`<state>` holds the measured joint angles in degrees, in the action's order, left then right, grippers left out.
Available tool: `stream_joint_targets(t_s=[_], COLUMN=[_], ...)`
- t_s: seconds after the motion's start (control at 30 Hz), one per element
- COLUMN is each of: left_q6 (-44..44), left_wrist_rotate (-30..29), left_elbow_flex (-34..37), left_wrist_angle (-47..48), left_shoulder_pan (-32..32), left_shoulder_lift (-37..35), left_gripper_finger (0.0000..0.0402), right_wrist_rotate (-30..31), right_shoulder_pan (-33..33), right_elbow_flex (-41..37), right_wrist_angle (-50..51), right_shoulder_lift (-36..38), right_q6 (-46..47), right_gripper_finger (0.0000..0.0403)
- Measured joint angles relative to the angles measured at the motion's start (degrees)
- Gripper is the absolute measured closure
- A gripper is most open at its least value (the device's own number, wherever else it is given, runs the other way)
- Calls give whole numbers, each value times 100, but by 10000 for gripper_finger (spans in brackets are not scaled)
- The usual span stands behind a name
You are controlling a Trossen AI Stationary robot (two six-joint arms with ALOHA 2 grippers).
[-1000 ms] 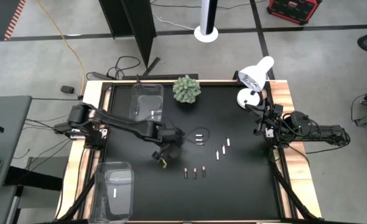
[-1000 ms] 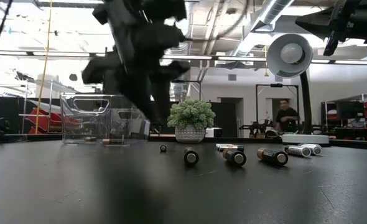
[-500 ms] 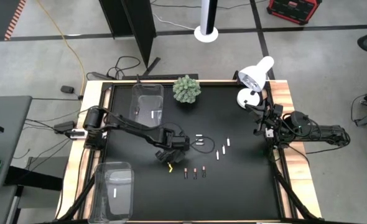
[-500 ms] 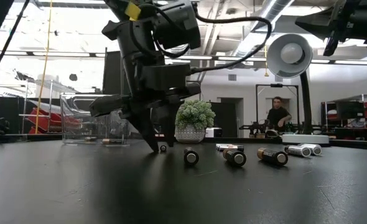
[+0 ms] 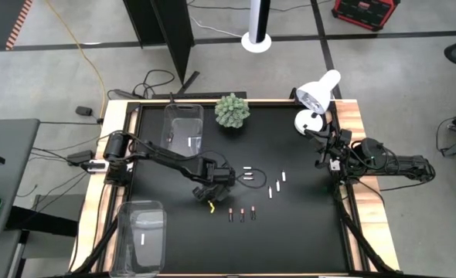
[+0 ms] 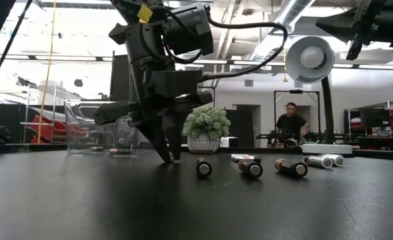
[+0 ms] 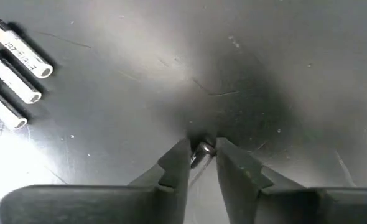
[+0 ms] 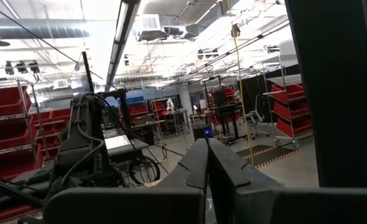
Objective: Sort batteries
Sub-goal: Put the top black battery into the top transparent bin
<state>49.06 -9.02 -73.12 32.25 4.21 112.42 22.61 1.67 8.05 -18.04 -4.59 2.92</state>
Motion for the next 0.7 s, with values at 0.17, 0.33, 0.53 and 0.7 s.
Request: stream_joint_targets(t_s=[0.17, 0.33, 0.53, 0.7], left_q6=[-28, -111, -179, -292], left_wrist_rotate=[-9, -62, -118, -91], left_elbow_flex=[0, 2, 4, -86], left_wrist_angle=[33, 29, 15, 84], left_shoulder_pan=[-22, -30, -33, -37], left_shoulder_lift=[5, 7, 9, 25], left_gripper_finger=[360, 373, 376, 377], right_wrist_rotate=[0, 0, 2, 0], right_shoulder_pan=[0, 0, 0, 0], right_elbow_flex=[0, 0, 0, 0], right_wrist_angle=[-1, -2, -2, -2], right_shoulder_lift=[0, -1, -1, -1], right_q6=[4, 7, 7, 7], right_gripper_finger=[372, 372, 372, 372])
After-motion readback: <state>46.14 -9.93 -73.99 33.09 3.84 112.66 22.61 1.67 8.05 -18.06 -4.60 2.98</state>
